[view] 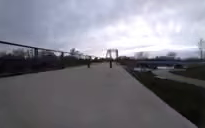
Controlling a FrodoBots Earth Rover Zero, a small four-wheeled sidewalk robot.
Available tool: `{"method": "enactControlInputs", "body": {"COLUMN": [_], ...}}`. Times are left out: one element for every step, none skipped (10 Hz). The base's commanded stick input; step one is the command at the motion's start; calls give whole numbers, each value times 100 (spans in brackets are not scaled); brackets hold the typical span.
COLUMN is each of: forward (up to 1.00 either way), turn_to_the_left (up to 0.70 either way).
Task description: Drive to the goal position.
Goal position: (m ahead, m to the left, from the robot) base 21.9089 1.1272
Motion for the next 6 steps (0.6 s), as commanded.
{"method": "enactControlInputs", "body": {"forward": [100,100,100,100,100,100], "turn_to_the_left": [0,0,0,0,-2,-2]}}
